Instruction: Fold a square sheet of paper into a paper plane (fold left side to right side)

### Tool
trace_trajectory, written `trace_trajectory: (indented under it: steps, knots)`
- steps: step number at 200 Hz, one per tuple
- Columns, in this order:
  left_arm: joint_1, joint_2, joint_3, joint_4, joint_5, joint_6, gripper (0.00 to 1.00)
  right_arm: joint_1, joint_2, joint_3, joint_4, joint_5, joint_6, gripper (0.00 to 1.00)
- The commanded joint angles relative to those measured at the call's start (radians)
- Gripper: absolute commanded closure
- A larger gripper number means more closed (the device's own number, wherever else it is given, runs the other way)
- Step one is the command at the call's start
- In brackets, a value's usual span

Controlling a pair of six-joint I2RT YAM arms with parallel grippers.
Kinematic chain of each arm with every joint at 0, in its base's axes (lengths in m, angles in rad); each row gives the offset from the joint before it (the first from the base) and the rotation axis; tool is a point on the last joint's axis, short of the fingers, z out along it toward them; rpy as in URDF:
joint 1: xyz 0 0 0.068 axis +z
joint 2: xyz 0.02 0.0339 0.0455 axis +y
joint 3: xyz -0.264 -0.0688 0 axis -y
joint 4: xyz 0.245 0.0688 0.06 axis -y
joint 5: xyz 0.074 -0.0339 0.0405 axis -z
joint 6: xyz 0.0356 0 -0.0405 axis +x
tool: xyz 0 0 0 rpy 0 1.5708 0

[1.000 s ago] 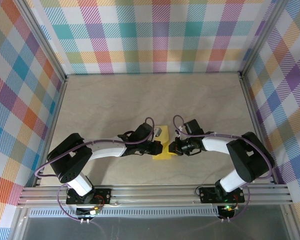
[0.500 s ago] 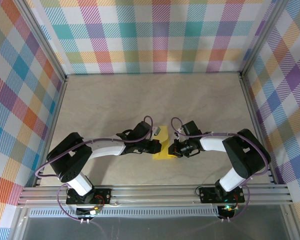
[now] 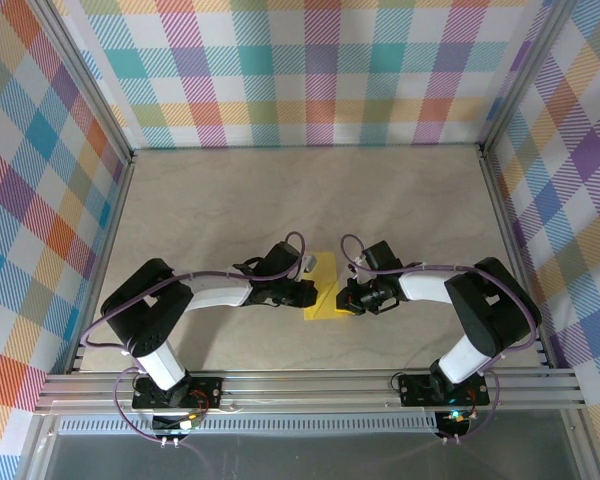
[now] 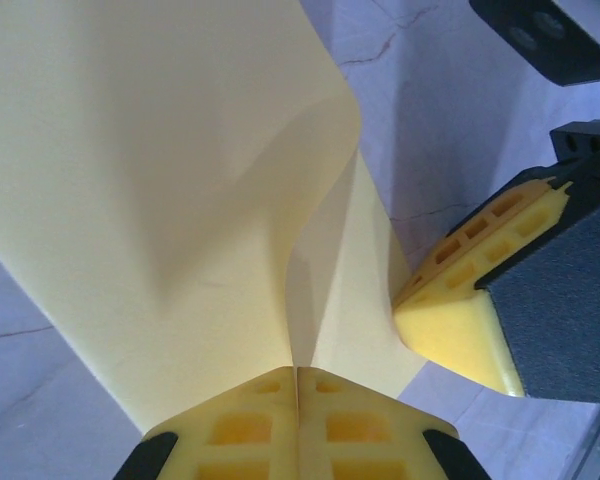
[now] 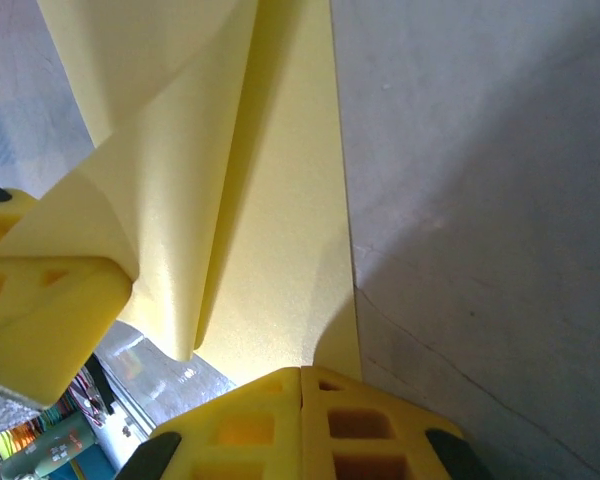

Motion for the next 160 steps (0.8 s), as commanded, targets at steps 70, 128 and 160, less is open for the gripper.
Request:
trace_trajectory:
  steps: [70,128,160]
  knots:
    - [0.037,0.058,0.07,-0.111,0.011,0.11,0.98,0.009,0.03,0.012,-0.101,0.07,-0.038,1.0]
    - [0.039,0.078,0.113,-0.159,0.003,0.147,0.98,0.009,0.033,0.016,-0.111,0.079,-0.042,1.0]
    - [0.04,0.074,0.118,-0.173,-0.008,0.159,0.98,0.01,0.034,0.015,-0.111,0.081,-0.044,1.0]
